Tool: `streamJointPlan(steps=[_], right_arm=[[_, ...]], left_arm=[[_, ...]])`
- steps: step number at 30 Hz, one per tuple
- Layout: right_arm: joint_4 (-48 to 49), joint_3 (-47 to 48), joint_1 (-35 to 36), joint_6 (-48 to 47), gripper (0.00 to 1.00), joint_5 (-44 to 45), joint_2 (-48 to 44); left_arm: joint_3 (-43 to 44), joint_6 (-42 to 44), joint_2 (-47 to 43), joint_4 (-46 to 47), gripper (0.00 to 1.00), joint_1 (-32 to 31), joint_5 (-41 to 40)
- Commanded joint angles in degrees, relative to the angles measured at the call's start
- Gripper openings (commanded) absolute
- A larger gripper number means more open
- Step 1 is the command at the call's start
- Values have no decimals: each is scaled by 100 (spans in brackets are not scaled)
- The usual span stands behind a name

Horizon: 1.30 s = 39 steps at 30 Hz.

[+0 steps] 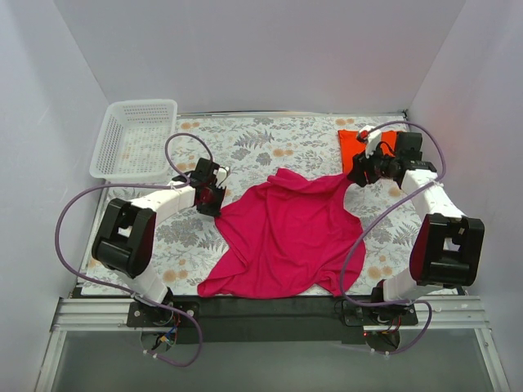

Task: Fold and stack the t-shirts
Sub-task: Flatten the tshirt out

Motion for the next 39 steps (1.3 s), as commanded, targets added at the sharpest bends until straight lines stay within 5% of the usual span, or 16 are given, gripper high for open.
streamJointPlan(steps=[1,5,11,17,24,39], right_arm=[[-536,758,325,-711,59,258,1],[-1019,1198,851,-1422,73,137,237],[-1311,1788,1942,-1855,73,-49,1211],[-1311,3141,2628,-1521,71,671,2599],[-1442,4091,2866,-1327,68,778,3402],[-1803,4355,3042,-1318,63,-84,3762]], left_arm=[[-123,58,-449,80,0,-19,-74],[-132,75,-449,98,0,-19,-74],[-158,93,-467,151,0,-19,-83],[-176,93,-502,168,0,-19,-118],[-202,93,-572,186,0,-19,-109],[-202,102,-520,204,0,-19,-92]])
